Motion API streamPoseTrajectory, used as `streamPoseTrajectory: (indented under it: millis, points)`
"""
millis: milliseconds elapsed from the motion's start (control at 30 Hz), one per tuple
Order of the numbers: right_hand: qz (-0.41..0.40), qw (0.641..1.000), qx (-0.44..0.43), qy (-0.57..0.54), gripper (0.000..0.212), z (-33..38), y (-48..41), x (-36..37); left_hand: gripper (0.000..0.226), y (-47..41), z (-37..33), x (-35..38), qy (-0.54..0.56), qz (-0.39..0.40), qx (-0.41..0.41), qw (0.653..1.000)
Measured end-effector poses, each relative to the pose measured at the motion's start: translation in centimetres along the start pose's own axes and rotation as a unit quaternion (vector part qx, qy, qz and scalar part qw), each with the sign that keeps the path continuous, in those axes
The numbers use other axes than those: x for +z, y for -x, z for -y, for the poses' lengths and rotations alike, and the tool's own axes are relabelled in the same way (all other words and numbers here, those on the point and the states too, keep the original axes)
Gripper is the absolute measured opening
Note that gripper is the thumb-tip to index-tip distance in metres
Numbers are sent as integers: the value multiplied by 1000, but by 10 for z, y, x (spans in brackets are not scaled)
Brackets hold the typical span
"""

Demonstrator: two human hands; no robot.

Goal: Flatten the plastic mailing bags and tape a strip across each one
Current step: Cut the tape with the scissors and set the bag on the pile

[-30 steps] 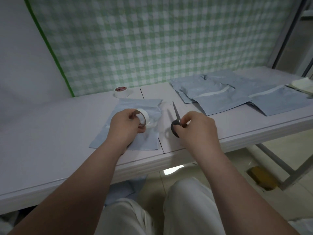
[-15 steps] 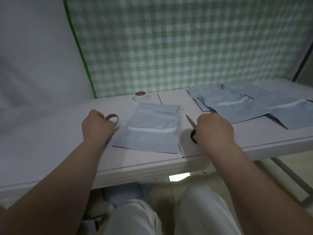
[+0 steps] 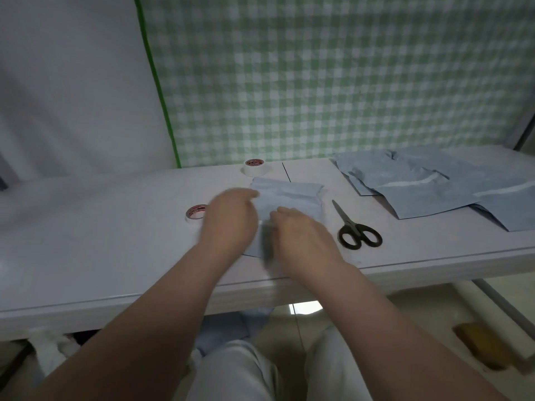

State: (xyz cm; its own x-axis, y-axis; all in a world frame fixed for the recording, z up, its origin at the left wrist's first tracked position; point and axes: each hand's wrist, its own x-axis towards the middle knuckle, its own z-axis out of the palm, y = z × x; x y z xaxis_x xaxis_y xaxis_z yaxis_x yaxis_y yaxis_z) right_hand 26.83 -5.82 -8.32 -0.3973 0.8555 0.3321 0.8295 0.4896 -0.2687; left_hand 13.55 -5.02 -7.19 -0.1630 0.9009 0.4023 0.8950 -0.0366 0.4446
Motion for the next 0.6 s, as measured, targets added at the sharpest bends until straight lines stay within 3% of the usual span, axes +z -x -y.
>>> streamPoseTrajectory:
  millis: [67,167,433,600]
  points:
    - [50,998,0,24,36,0,-2,10,39,10,-12,12,-11,124,71,990]
    - [94,995,30,19,38,-9,-1,18,41,16,-5,19,-47,229,65,970]
    - [106,987,119,32,54,-15,5,18,58,15,15,27,-187,231,6,955]
    - [60,986,156,20,28,-14,7,-1,51,18,10,15,-144,246,-4,959]
